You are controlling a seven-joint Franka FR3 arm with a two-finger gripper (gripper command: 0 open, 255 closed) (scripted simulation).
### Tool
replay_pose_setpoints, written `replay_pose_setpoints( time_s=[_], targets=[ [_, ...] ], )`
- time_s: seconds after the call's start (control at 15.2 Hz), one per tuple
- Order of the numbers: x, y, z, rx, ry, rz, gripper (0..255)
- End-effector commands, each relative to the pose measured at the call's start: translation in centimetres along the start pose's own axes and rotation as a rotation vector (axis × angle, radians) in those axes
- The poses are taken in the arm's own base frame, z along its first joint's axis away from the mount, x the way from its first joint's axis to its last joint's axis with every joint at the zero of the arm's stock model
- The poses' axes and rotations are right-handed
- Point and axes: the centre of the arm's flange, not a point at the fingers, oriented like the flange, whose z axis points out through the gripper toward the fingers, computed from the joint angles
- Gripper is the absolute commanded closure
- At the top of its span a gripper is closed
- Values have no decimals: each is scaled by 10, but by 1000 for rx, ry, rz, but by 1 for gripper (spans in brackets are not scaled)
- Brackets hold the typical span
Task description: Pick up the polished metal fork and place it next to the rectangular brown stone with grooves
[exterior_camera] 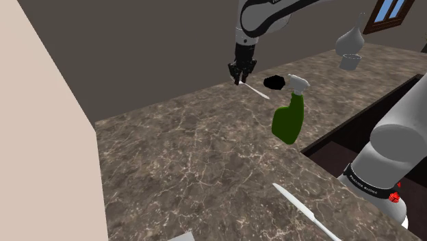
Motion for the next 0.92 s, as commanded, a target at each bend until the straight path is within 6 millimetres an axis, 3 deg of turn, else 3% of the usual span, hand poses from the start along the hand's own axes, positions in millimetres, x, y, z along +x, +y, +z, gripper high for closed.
replay_pose_setpoints(
  time_s=[0.0,0.59,0.66,0.86],
  targets=[
    [4,26,0,0,0,-2,255],
    [13,144,-2,0,0,-2,255],
    [13,153,-2,0,0,-2,255],
    [12,154,14,0,0,-2,255]
  ],
)
